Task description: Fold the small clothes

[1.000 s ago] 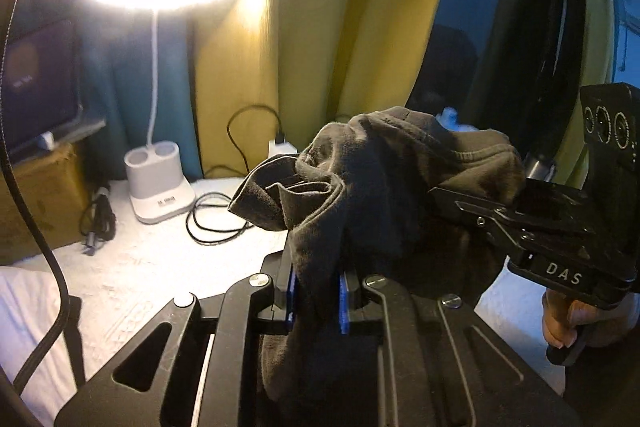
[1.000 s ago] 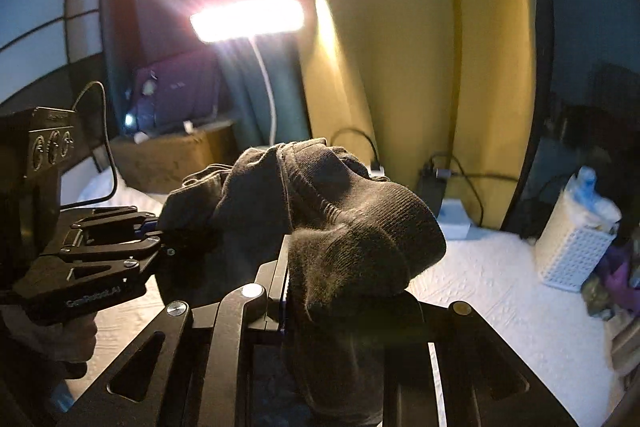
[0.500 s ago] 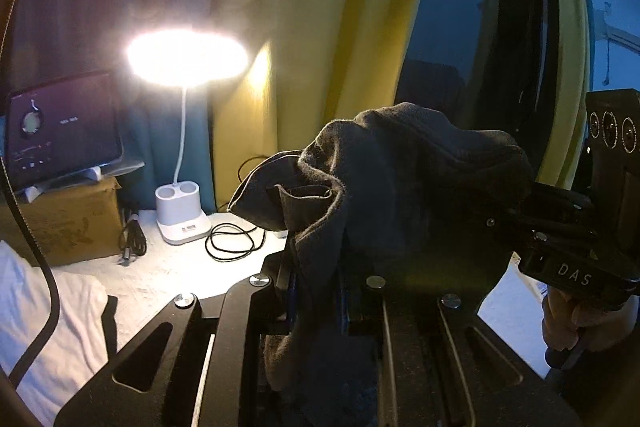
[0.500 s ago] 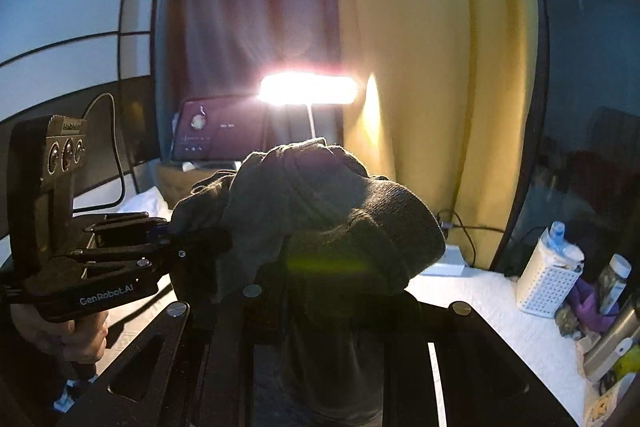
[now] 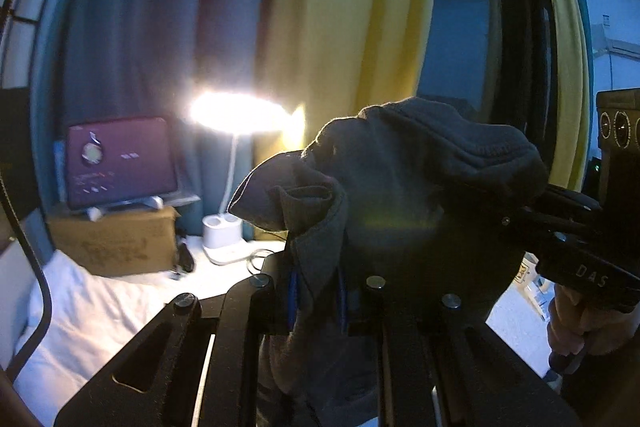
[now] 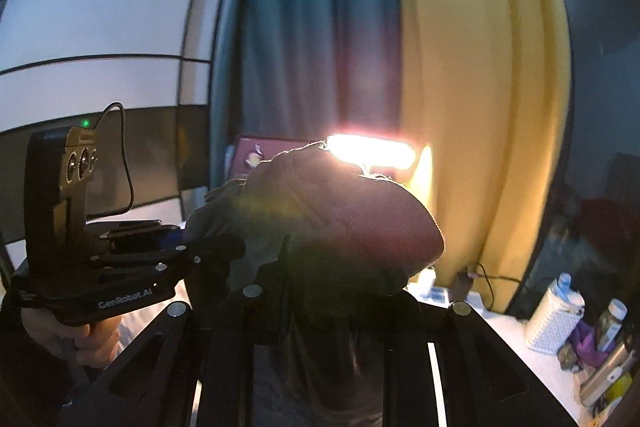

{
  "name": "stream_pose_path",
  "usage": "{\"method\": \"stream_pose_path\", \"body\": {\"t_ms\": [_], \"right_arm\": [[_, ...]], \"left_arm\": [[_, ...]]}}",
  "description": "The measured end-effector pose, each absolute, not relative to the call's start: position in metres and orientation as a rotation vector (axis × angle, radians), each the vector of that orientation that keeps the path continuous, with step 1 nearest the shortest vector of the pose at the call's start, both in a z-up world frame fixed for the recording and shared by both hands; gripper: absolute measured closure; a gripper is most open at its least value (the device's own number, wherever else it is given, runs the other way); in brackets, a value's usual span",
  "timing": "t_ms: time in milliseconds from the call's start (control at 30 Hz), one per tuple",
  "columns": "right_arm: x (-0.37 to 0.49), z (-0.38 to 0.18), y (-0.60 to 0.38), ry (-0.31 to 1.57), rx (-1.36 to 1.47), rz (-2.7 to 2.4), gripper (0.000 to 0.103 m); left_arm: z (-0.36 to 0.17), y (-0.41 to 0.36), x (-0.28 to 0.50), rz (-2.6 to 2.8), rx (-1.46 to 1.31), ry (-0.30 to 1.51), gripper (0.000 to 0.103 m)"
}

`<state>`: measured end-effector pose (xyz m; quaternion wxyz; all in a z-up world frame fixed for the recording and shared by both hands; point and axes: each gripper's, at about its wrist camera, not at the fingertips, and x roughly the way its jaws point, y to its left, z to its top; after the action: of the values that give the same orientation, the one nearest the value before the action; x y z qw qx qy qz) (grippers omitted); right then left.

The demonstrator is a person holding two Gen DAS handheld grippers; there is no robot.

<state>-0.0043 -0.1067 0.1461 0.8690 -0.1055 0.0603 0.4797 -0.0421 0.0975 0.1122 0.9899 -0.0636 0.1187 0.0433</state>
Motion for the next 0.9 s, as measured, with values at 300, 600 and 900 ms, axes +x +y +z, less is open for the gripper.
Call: {"method": "stream_pose_path", "body": {"t_ms": [300,600,900], "right_arm": [[-0.048,0.157,-0.080,0.070,-0.242,1.102,0.081],[-0.079,0.152,-0.051,0.064,-0.288,1.188,0.081],[-0.059,0.131,-0.015,0.150,-0.292,1.195,0.081]], "left_arm": [[0.126,0.112,-0.089,0.183,-0.098,0.187,0.090],[0.116,0.136,-0.122,0.256,-0.102,0.185,0.090],[0.095,0.155,-0.112,0.275,-0.117,0.257,0.090]]}}
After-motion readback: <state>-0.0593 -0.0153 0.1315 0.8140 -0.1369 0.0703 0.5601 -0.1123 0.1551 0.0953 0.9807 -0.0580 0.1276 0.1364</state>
